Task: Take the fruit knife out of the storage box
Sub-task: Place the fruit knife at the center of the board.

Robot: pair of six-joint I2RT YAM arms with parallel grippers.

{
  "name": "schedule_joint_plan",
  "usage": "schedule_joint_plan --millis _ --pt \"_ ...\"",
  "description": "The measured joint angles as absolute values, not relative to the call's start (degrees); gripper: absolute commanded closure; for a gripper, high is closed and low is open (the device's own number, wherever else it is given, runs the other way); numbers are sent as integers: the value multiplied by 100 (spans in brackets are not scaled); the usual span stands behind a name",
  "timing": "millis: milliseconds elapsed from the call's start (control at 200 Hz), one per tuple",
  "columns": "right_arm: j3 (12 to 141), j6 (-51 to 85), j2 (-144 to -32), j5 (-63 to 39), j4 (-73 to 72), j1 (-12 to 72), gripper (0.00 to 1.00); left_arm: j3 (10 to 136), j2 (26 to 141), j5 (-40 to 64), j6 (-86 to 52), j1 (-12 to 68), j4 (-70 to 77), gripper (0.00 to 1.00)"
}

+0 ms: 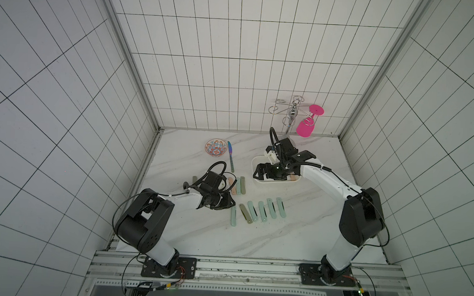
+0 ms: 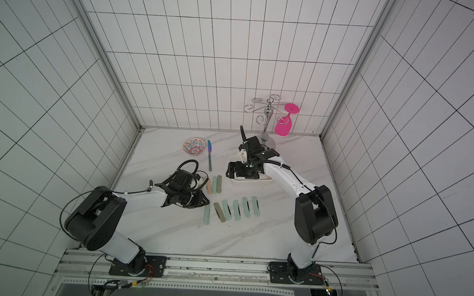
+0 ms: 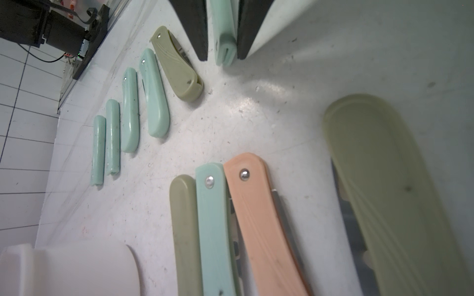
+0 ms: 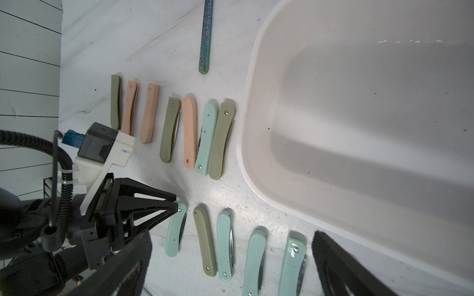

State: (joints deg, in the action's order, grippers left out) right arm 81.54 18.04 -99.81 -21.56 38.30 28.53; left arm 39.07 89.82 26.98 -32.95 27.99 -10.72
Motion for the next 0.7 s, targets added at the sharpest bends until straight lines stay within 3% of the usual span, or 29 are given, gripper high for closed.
schedule_joint_plan --millis 370,700 --pt "8154 1815 -9981 -2112 3830 2856 2 3907 8816 2456 -3186 2799 -1337 59" --pt "8215 1778 -10158 -1413 4099 2845 1 4407 7957 2198 -3048 2574 -1669 50"
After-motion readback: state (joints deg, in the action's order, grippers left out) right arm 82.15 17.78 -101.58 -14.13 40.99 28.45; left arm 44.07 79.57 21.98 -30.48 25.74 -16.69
